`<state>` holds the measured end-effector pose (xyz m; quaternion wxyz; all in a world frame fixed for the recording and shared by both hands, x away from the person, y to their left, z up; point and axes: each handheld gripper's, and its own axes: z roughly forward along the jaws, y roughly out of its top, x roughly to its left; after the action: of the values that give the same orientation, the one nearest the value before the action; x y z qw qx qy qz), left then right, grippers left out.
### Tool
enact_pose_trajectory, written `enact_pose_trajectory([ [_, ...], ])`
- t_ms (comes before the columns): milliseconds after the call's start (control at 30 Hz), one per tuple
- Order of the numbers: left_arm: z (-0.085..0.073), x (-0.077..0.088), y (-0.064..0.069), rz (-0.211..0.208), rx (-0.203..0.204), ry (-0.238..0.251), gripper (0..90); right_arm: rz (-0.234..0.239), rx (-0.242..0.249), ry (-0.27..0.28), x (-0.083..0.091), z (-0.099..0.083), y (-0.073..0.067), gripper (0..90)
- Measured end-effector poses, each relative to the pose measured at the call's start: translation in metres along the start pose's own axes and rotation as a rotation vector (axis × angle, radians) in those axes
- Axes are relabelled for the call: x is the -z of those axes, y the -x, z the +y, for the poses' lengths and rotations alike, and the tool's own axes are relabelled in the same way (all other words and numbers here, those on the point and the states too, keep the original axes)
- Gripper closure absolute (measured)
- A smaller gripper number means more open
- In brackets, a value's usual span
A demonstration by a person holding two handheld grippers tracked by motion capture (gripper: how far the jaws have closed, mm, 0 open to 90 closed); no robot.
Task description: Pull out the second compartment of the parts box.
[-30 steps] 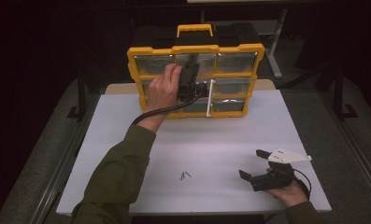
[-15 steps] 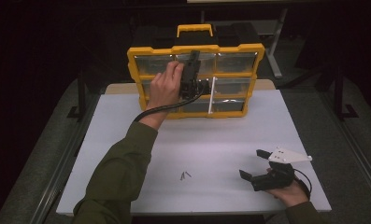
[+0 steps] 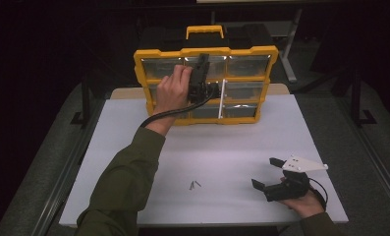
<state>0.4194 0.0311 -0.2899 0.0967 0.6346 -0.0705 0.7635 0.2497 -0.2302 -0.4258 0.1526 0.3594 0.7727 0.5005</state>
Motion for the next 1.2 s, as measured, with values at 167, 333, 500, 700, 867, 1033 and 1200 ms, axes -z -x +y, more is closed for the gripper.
enact_pose_trajectory([
  [167,0.000,0.000,-0.001,-0.017,0.005,-0.001,68.6,0.000,0.002,0.000,0.000,0.000,0.000,0.0],
  [333,-0.001,0.000,-0.003,-0.028,0.005,-0.007,70.3,0.000,0.002,0.000,0.000,0.000,0.000,0.0],
  [500,-0.001,-0.001,-0.005,-0.049,0.011,-0.011,73.8,0.002,0.001,0.000,0.000,0.000,0.000,0.0],
  [700,-0.001,-0.001,-0.007,-0.058,0.015,-0.012,74.2,0.002,0.000,0.000,0.000,0.000,0.000,0.0],
  [867,0.000,-0.002,-0.009,-0.084,0.020,-0.012,75.0,0.002,0.000,0.000,0.000,0.000,0.000,0.0],
  [1033,0.000,-0.002,-0.010,-0.098,0.020,-0.013,77.2,0.002,0.005,0.000,0.000,0.000,0.000,0.0],
  [1200,0.000,-0.002,-0.011,-0.102,0.021,-0.018,78.3,0.002,0.004,0.002,0.000,0.000,0.000,0.0],
])
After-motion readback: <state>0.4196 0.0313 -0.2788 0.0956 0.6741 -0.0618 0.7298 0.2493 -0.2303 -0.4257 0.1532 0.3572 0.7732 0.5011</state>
